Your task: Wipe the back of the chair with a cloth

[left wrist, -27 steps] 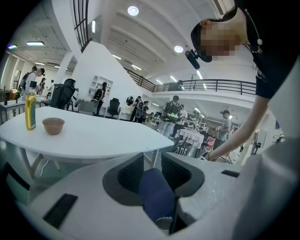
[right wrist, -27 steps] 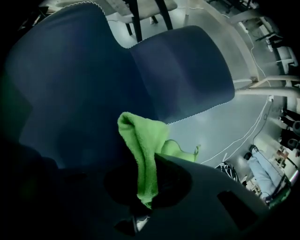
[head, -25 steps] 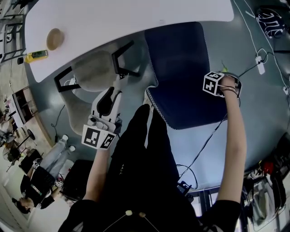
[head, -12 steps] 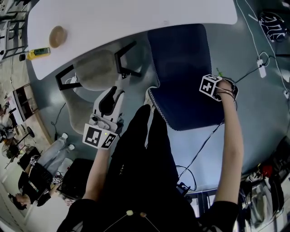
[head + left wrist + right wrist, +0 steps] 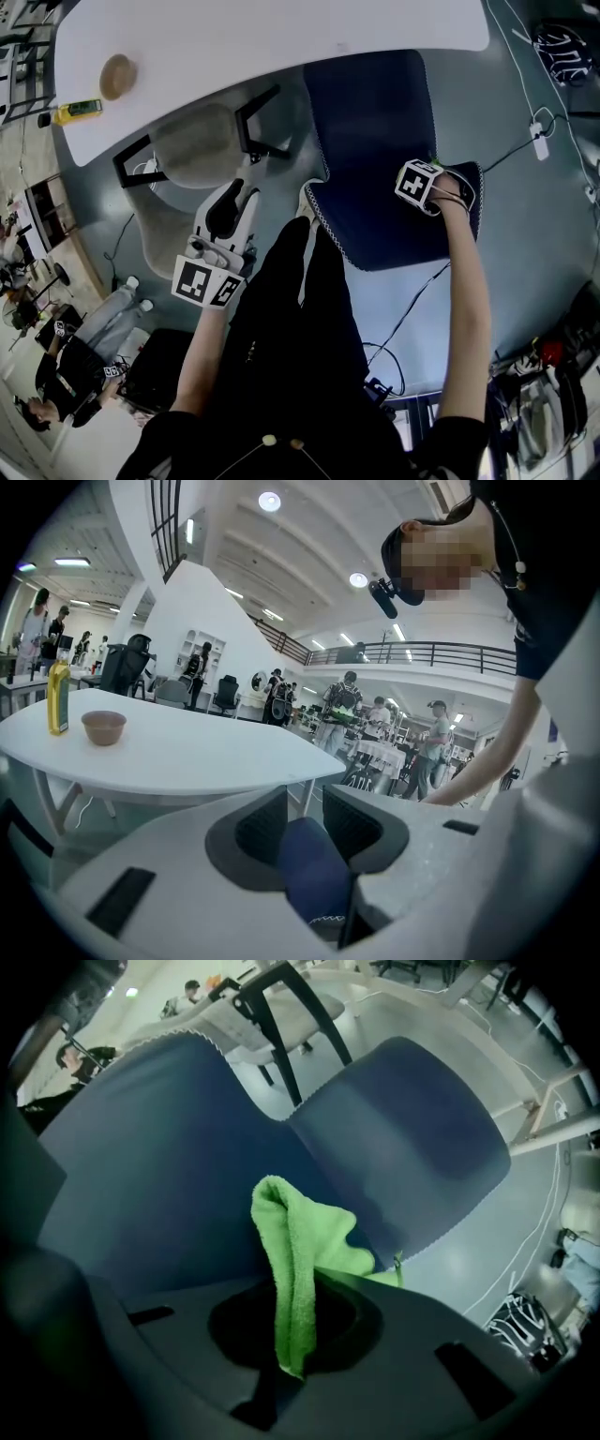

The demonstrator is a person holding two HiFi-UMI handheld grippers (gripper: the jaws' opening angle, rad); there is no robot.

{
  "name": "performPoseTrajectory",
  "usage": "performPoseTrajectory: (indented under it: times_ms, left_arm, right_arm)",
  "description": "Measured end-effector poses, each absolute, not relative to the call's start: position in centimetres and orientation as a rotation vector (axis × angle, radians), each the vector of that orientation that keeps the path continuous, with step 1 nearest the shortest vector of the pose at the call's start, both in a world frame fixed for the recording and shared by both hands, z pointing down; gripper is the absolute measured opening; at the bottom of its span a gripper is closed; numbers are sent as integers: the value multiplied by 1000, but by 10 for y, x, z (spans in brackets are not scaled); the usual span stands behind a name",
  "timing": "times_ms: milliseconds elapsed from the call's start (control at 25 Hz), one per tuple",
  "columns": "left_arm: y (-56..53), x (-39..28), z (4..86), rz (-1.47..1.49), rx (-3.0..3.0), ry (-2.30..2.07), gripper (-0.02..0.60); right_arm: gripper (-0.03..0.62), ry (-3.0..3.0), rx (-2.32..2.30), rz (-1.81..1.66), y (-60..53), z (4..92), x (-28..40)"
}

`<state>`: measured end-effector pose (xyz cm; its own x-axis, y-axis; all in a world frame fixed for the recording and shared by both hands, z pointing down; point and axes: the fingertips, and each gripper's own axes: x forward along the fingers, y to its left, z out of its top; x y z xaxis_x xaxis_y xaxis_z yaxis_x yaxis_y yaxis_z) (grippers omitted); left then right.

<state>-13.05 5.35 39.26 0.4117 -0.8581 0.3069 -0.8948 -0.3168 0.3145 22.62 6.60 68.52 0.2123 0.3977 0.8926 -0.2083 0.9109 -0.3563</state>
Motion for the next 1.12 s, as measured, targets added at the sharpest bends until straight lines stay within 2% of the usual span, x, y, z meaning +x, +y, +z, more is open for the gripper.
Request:
performPoseTrajectory:
  times_ms: [320, 760, 1000, 1120]
  left_arm:
    - [49, -133, 399, 128, 2242, -1479, 120]
    - [32, -119, 410, 165, 2298, -1425, 116]
    - [20, -108, 413, 203, 2351, -1410, 23]
    - [16, -105, 414, 194, 2359, -1400, 11]
  right_arm:
    - [18, -1381, -154, 534, 90, 683, 174]
    - [18, -1618, -187, 689, 120, 673, 59]
    - [18, -1753, -171, 760, 124, 655, 16]
    - [18, -1788, -160, 759, 122, 651, 4]
